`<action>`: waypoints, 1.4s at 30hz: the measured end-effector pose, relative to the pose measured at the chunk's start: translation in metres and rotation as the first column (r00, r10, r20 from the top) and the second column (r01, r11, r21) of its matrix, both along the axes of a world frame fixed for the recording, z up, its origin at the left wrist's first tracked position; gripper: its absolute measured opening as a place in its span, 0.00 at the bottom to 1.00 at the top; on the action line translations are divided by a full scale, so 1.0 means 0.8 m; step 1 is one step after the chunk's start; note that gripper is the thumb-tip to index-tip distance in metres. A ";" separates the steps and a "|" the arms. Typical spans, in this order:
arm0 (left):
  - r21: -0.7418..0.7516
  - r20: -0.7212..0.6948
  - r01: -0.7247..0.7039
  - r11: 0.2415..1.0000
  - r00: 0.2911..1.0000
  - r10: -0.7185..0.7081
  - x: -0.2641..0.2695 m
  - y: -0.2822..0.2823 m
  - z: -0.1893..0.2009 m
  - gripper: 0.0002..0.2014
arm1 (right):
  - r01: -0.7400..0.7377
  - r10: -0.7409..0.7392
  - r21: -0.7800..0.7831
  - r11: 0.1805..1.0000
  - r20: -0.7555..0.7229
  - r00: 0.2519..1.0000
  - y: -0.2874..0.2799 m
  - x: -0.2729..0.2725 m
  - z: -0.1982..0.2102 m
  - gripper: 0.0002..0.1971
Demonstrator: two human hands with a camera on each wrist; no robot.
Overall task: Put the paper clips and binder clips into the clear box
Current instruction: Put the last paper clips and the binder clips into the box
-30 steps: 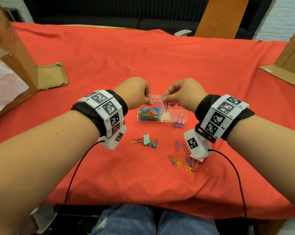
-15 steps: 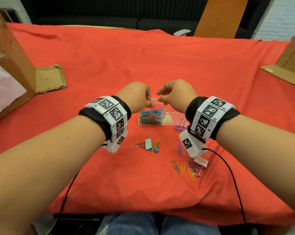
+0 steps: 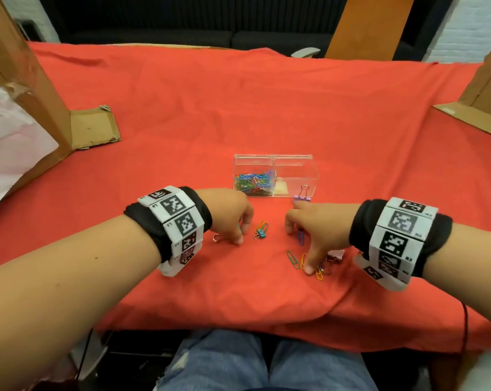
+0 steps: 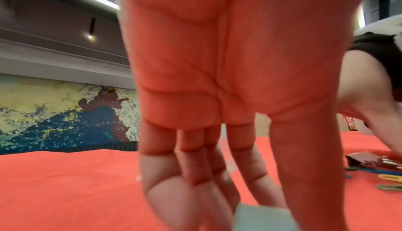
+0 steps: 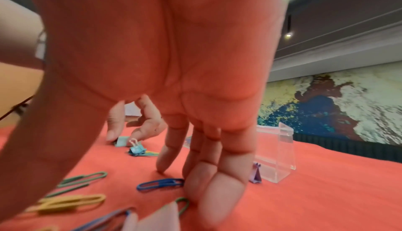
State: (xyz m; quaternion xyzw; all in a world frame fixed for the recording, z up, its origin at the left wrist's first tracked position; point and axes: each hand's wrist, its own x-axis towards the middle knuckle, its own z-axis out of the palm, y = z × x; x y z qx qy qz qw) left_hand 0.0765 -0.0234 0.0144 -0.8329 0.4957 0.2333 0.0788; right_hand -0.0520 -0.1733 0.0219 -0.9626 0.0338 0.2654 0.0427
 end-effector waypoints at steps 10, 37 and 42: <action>-0.108 0.115 -0.003 0.994 0.993 0.016 -0.035 -0.031 0.010 0.23 | 0.018 -0.021 0.046 0.999 0.068 0.997 -0.001 -0.011 -0.008 0.24; -0.034 -0.057 -0.041 0.999 0.998 0.039 -0.028 -0.044 0.004 0.06 | -0.054 0.048 0.058 0.997 0.088 0.995 0.004 0.005 -0.013 0.10; -0.044 -0.126 -0.039 0.998 0.992 0.033 -0.025 -0.041 0.003 0.01 | -0.049 0.043 0.073 0.996 0.077 0.996 0.003 0.013 -0.005 0.08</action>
